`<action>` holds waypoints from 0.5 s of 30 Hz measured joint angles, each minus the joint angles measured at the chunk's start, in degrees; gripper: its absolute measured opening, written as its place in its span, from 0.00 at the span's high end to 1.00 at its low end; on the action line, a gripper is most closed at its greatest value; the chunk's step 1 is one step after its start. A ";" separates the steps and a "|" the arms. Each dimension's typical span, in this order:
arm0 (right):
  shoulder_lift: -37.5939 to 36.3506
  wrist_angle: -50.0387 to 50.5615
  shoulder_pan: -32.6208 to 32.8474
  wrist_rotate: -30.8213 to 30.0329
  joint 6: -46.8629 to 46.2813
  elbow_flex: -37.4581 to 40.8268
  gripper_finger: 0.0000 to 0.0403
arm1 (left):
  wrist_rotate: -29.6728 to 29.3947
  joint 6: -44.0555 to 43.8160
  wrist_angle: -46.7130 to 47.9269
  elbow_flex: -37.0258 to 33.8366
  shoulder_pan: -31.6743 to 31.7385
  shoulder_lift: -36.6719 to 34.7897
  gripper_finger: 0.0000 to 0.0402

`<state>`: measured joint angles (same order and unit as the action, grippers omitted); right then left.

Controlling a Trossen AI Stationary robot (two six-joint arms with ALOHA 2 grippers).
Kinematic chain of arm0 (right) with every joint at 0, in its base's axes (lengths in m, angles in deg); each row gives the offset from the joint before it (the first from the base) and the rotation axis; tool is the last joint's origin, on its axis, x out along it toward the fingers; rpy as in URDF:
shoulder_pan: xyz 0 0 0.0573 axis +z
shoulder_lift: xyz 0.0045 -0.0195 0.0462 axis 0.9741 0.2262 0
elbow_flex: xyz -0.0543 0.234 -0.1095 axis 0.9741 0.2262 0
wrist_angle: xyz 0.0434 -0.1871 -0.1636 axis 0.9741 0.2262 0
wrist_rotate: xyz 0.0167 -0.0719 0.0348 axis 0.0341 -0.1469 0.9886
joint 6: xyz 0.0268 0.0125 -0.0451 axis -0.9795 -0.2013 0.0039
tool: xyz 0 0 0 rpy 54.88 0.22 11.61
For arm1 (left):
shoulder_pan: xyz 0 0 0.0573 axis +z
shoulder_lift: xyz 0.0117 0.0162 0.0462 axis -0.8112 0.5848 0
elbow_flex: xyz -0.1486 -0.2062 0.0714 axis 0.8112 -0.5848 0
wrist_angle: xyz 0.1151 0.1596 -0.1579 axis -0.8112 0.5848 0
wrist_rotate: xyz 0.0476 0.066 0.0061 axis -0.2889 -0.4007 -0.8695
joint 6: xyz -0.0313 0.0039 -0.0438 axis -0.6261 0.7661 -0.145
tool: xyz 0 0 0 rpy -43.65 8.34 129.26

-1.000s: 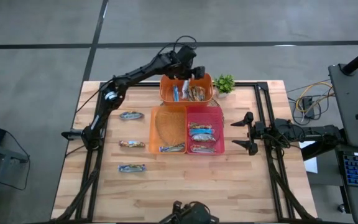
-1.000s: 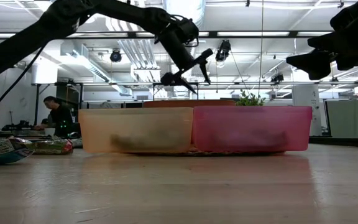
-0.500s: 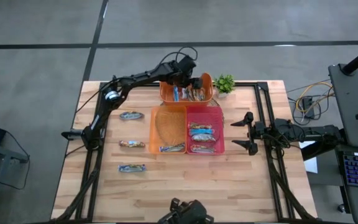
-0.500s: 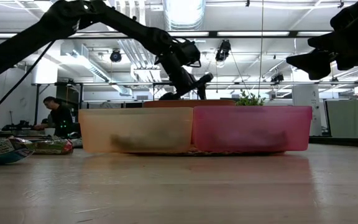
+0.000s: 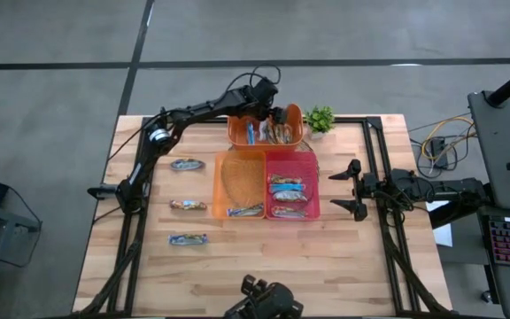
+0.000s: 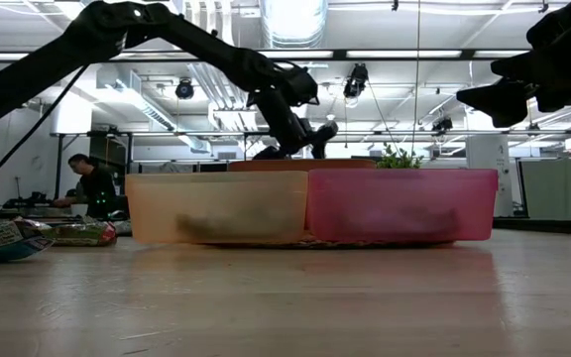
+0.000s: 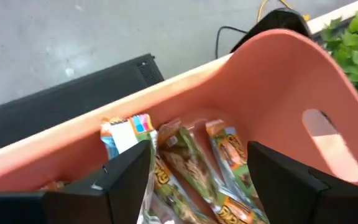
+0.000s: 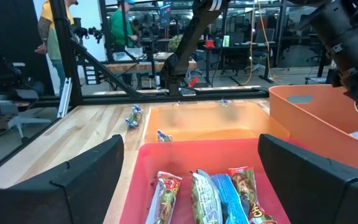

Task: Pick and place Granola Bars by type
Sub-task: Put the yellow granola bar into the orange bin, then put the blue granola bar into the light orange bin

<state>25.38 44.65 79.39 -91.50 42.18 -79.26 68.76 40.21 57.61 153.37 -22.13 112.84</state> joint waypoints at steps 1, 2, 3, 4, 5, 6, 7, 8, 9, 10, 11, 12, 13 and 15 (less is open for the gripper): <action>0.00 0.00 0.00 -0.01 0.08 0.00 0.11 | -0.16 0.21 -0.26 -0.41 0.00 0.00 0.38; 0.00 0.00 -0.01 0.00 0.11 0.00 0.11 | -0.22 0.13 -0.22 -0.79 -0.03 0.00 0.38; 0.00 0.00 -0.02 -0.01 0.10 0.00 0.11 | -0.22 -0.50 -0.19 -1.21 -0.04 0.00 0.38; 0.00 0.01 0.00 -0.01 0.01 0.00 0.11 | -0.22 -1.44 -0.18 -1.71 -0.04 0.00 0.38; 0.00 0.00 -0.02 -0.01 0.02 0.00 0.11 | -0.16 -2.39 -0.16 -2.15 -0.04 0.00 0.38; 0.00 0.00 -0.02 0.01 0.12 0.00 0.11 | 0.00 -2.71 -0.22 -2.61 -0.04 0.00 0.38; 0.00 0.00 -0.01 -0.01 0.12 0.00 0.11 | 0.00 -2.69 -0.20 -2.99 -0.06 0.00 0.38; 0.00 0.00 -0.01 -0.01 0.06 0.00 0.11 | 0.02 -2.60 -0.23 -3.31 -0.07 0.00 0.38; 0.00 0.00 -0.02 -0.01 0.00 0.00 0.11 | 0.00 -2.62 -0.18 -3.54 -0.07 0.00 0.38; 0.00 0.00 -0.01 0.01 0.05 0.00 0.11 | 0.01 -2.73 -0.14 -3.69 -0.07 0.00 0.38; 0.00 0.00 0.00 -0.01 0.13 0.00 0.11 | -0.01 -3.20 -0.21 -3.95 -0.06 0.00 0.38; 0.00 0.00 -0.01 0.01 0.11 0.00 0.11 | -0.23 -3.91 -0.13 -4.26 -0.04 0.00 0.38; 0.00 0.00 -0.02 -0.01 0.00 0.00 0.11 | -0.77 -4.81 0.32 -4.37 -0.06 0.00 0.38; 0.00 0.00 -0.01 -0.01 0.11 0.00 0.11 | -1.78 -7.04 2.18 -4.48 -0.07 0.00 0.38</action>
<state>25.38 44.65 79.37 -91.51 42.28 -79.26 66.99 33.16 59.79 148.88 -22.20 112.84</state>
